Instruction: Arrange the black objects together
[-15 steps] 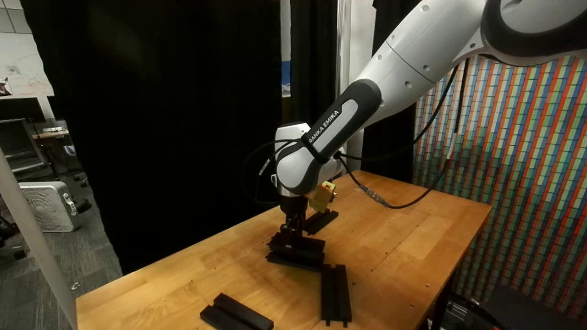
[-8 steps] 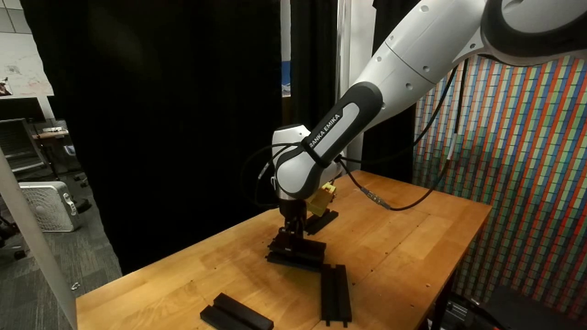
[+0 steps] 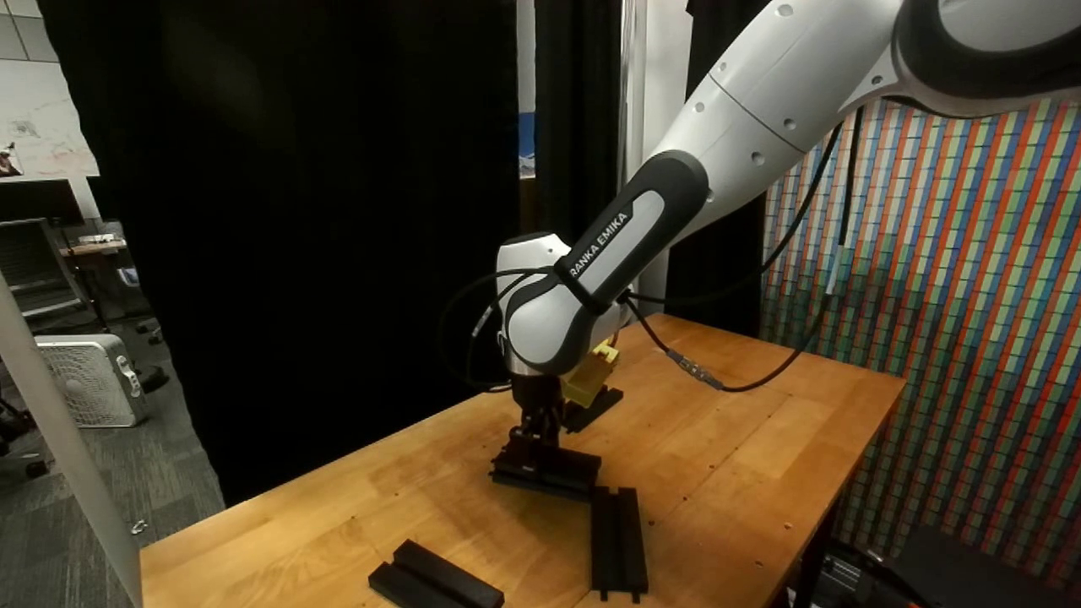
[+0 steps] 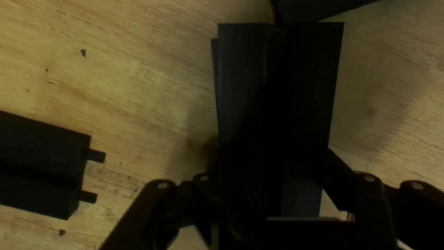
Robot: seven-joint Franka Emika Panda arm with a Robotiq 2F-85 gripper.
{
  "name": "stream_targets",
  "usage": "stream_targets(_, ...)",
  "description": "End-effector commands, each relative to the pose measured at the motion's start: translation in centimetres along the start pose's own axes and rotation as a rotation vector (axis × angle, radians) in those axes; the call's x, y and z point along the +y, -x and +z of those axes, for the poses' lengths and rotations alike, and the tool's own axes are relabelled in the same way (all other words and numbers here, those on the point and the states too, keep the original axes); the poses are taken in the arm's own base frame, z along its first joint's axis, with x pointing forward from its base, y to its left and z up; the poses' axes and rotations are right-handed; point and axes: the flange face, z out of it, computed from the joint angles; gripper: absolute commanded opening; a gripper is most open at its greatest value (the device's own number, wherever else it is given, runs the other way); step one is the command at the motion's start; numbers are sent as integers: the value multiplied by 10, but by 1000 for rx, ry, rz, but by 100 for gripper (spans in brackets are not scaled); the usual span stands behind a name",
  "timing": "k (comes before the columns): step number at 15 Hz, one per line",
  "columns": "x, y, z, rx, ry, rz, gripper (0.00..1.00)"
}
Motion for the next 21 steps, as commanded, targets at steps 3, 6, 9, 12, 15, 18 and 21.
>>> stream_targets(3,-3,13,-15,21,33,20,46)
stream_targets(6,-4,13,-17,31,30,10,46)
stream_targets(9,-7,11,-18,52,31,-4,46)
stream_targets(12,-10,10,-17,62,32,-13,46)
stream_targets(15,-12,10,-16,68,32,-19,46)
stream_targets(18,-12,10,-15,67,32,-22,46)
stream_targets(21,-12,10,-13,65,31,-25,46)
